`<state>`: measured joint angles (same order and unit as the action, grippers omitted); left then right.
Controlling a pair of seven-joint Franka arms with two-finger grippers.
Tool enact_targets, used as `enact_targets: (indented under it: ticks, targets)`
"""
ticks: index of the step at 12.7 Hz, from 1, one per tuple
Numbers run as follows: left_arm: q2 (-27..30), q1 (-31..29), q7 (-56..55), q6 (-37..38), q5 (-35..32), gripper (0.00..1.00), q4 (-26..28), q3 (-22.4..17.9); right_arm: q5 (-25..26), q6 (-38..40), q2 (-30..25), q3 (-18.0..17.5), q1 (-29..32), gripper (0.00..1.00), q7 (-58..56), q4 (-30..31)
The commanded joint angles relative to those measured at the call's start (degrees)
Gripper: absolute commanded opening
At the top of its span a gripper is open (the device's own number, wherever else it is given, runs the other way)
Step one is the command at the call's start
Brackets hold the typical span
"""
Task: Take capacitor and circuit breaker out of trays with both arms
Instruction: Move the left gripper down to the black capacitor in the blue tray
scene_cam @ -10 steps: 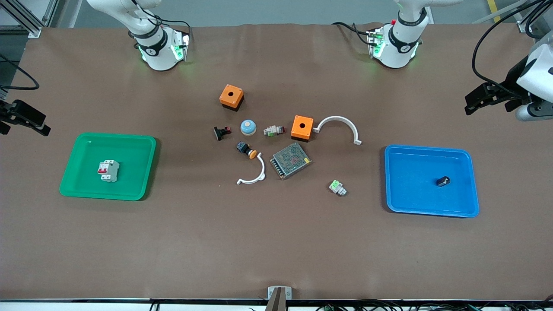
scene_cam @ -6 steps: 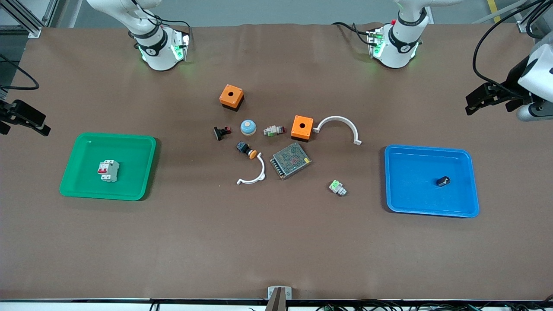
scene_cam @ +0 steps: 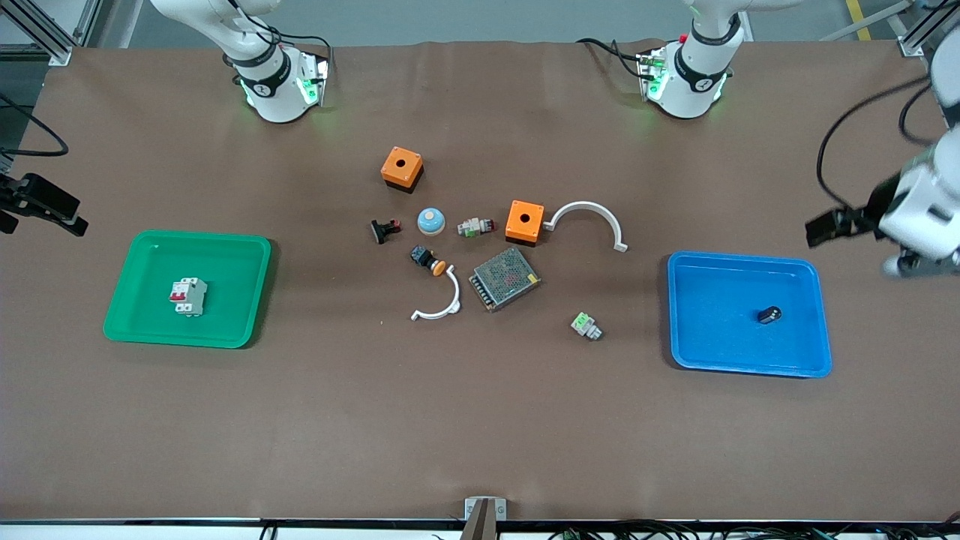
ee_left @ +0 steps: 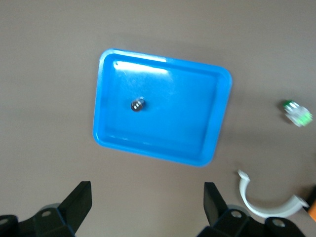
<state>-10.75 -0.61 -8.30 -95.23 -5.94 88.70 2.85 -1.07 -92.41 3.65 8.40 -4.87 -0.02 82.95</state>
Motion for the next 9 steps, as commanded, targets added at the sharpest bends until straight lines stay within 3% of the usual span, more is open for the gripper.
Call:
enact_targets:
  ticks: [1, 6, 9]
  targets:
    - [-2.16, -2.63, 0.92, -9.75, -1.18, 1.00, 6.02, 0.14, -0.16, -0.84, -0.49, -0.23, 0.04, 1.00, 0.90, 0.46]
    - [-7.17, -7.21, 1.18, -32.87, -1.27, 1.00, 19.29, 0.14, -0.16, -7.15, 0.21, -0.23, -0.13, 1.00, 0.90, 0.54]
    - [-12.43, -10.27, 1.27, -39.31, -4.23, 1.00, 21.07, 0.23, 0.10, -8.15, 0.39, -0.14, -0.92, 1.00, 0.02, 0.72]
